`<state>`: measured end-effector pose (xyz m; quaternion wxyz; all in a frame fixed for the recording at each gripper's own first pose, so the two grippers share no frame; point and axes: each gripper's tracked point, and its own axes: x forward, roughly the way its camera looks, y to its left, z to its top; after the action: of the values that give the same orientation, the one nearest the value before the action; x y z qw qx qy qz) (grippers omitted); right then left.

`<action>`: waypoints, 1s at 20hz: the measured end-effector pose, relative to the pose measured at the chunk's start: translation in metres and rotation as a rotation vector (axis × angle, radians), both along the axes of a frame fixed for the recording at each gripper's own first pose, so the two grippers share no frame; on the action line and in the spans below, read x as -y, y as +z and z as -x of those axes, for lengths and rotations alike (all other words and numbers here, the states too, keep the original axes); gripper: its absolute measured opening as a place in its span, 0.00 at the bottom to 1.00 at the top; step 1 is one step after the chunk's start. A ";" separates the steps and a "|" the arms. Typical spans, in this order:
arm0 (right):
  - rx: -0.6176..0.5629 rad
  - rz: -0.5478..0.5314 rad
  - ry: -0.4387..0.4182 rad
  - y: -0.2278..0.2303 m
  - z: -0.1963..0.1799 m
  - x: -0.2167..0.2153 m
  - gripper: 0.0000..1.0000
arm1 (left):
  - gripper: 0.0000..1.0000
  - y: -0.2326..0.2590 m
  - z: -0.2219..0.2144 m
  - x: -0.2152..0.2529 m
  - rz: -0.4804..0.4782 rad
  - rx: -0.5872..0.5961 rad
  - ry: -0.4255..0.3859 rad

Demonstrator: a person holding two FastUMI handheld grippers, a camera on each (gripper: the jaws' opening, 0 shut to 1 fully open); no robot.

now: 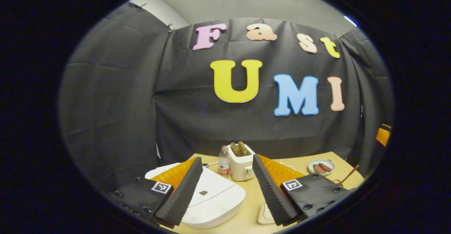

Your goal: Close the left gripper, press the button to open the rice cooker; take a wooden spoon from the chopstick holder with the right hand, scoop a spoonful of rice and pour it into the rice cooker, then put the wooden spoon back into the chopstick holder.

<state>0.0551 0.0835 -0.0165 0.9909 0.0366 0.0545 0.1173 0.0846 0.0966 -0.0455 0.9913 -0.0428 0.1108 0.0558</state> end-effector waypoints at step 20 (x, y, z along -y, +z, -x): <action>0.048 -0.003 -0.089 -0.004 0.007 0.015 0.98 | 0.98 0.030 0.044 0.053 -0.008 0.153 -0.089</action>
<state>0.0478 0.0686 -0.0210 0.9962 0.0374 0.0288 0.0739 0.0408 0.0436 -0.0157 0.9986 -0.0382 0.0363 0.0088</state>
